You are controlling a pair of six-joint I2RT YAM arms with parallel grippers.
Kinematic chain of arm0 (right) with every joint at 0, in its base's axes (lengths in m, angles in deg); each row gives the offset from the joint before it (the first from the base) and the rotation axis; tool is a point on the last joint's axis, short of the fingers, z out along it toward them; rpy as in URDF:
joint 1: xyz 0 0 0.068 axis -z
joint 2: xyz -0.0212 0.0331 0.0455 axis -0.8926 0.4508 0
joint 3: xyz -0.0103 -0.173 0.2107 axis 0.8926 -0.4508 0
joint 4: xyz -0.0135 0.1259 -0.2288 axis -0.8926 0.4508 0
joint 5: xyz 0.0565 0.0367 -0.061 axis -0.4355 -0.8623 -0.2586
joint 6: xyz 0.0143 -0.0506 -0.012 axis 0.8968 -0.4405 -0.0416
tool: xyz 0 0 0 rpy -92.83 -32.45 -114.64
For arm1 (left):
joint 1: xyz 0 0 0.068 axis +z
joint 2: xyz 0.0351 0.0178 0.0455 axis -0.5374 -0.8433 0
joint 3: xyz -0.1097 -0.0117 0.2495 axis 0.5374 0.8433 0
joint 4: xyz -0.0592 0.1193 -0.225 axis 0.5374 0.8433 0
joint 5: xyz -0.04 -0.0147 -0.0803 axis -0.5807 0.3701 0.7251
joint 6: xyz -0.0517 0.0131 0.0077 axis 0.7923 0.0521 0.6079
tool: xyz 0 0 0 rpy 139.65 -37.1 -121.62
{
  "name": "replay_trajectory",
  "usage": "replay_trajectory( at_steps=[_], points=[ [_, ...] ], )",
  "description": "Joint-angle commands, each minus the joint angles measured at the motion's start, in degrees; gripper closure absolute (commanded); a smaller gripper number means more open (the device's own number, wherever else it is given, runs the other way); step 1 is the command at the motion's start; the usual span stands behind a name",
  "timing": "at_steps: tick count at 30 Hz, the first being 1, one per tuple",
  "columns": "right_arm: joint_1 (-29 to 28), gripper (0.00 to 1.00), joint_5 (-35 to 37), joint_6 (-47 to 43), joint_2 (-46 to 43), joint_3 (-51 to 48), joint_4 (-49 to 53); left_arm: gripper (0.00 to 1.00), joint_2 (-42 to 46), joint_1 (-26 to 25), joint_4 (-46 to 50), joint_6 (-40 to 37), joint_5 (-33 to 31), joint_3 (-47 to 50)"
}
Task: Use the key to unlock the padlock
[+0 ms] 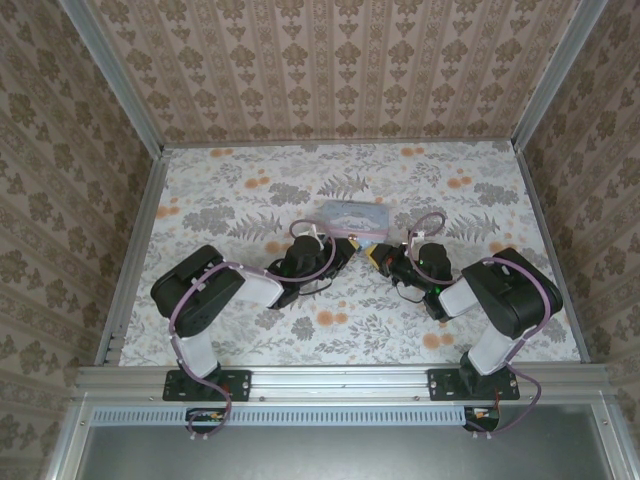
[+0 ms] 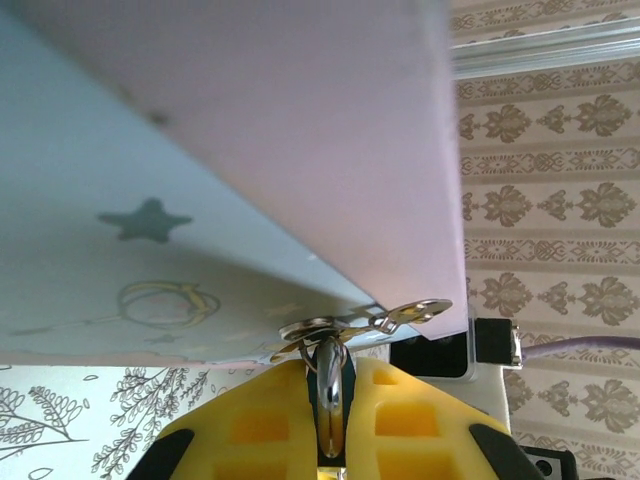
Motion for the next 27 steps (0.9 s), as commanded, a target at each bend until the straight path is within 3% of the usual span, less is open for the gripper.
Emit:
replay_trajectory(
  at_steps=[1, 13, 18, 27],
  points=[
    [-1.6, 1.0, -3.5, -3.6, 0.7, 3.2, -5.6, 1.0, 1.3, -3.3, -0.6, -2.1, 14.5, -1.0],
    [-1.5, 1.0, -4.6, -11.4, -0.7, 3.7, -6.0, 1.0, -0.9, -3.3, -13.2, 8.3, 14.0, 0.4],
    [-1.4, 1.0, -3.8, -10.1, -1.2, 4.3, -6.0, 1.0, -3.4, -3.9, -21.0, 14.2, 12.7, 0.7],
    [-1.8, 1.0, -0.7, -1.3, -1.3, 4.1, -6.0, 1.0, -2.7, -4.3, -21.3, 14.9, 11.6, 0.6]
  ],
)
